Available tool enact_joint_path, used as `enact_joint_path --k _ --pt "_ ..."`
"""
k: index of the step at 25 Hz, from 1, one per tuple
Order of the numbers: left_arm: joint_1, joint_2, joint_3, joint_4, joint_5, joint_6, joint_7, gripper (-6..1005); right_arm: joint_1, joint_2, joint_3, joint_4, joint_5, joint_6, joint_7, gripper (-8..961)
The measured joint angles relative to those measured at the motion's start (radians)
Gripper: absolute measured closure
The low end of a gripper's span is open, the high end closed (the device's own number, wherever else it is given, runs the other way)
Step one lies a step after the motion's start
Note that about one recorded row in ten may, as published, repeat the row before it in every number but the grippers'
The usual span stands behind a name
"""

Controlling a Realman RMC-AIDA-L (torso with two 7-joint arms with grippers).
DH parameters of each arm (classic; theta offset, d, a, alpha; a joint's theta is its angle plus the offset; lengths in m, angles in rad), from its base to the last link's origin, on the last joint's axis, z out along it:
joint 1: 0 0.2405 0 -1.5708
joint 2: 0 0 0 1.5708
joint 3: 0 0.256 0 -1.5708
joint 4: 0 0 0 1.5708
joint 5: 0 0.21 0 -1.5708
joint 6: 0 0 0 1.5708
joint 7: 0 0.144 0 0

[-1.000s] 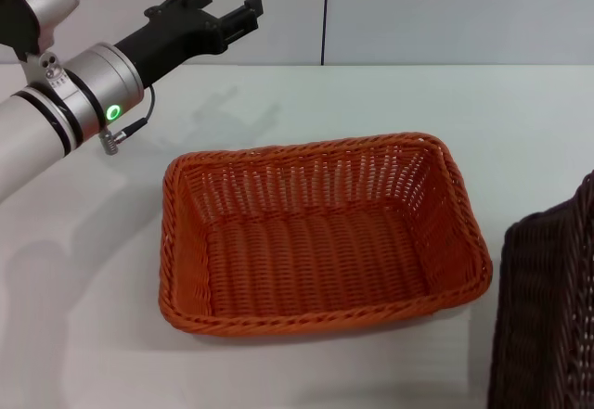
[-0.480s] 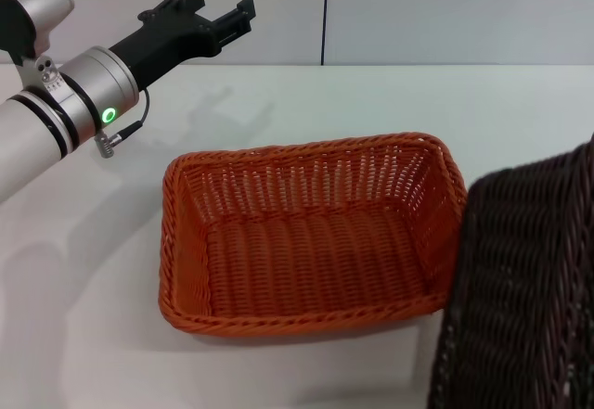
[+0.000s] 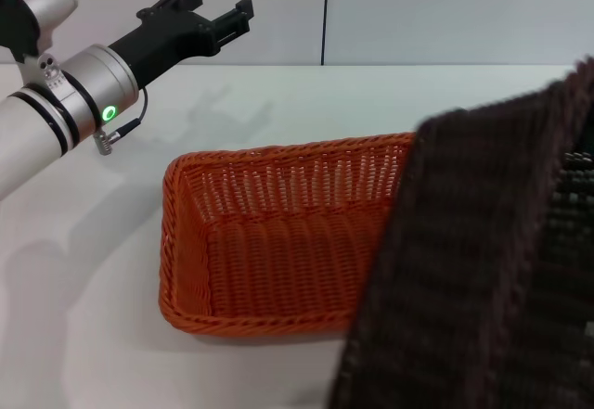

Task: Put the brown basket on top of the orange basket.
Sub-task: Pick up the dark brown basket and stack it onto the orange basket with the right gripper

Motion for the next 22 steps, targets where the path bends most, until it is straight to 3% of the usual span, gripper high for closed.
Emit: enact_joint_path --k 7,16,22 --pt "-0.01 0.001 0.0 0.0 0.005 -0.017 0.026 165 -0.014 0.082 0.014 0.015 0.066 0.054 -0.017 813" --pt "-0.034 0.002 0.002 0.001 0.006 -0.059 0.056 165 -0.048 0.133 0.015 0.187 0.219 0.128 -0.156 813" --pt "-0.042 0.002 0.001 0.001 0.007 -0.064 0.07 165 -0.091 0.198 0.016 0.22 0.318 0.191 -0.201 813"
